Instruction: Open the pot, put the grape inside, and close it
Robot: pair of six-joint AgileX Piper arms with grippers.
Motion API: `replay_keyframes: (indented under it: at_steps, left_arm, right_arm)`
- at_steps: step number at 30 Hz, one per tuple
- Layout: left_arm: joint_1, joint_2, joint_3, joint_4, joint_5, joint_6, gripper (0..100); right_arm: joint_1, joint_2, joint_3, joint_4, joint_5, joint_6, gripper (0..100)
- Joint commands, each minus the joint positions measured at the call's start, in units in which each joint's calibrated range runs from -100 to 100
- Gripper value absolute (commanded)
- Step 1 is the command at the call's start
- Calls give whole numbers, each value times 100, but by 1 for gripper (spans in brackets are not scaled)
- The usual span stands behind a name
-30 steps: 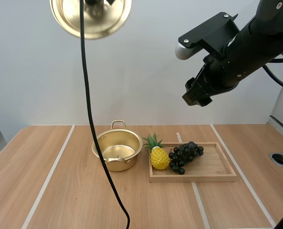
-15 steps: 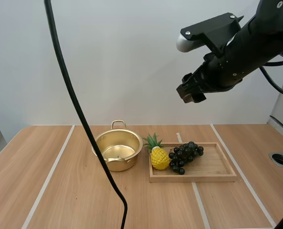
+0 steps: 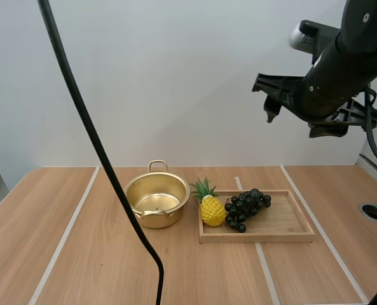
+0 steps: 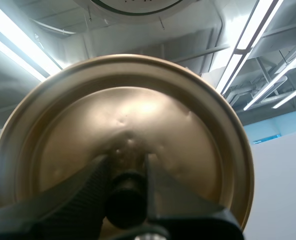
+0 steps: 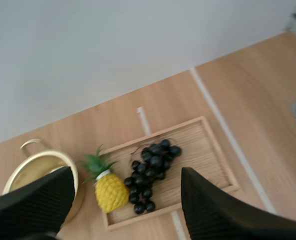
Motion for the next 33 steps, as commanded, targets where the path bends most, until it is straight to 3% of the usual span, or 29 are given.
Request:
replay_keyframes:
  at_steps: [1, 7, 17, 23, 29, 33]
  left_arm:
    - [12, -22, -17, 61, -254, -56, 0]
    - [12, -22, -17, 61, -254, -56, 0]
    - [12, -22, -17, 61, -254, -56, 0]
    - [12, -22, -17, 61, -254, -56, 0]
    - [12, -22, -17, 61, -254, -56, 0]
    - [12, -22, -17, 61, -254, -56, 0]
  right_arm:
    - [-17, 41, -39, -802, 0, 1014, 100]
    - [-17, 529, 154, -733, 0, 1718, 100]
    - [-17, 1965, 222, -512, 0, 1729, 100]
    - [-17, 2268, 222, -461, -816, 1749, 100]
    - [-17, 2508, 222, -301, -762, 1759, 100]
    - [-17, 2844, 222, 147, -662, 1759, 100]
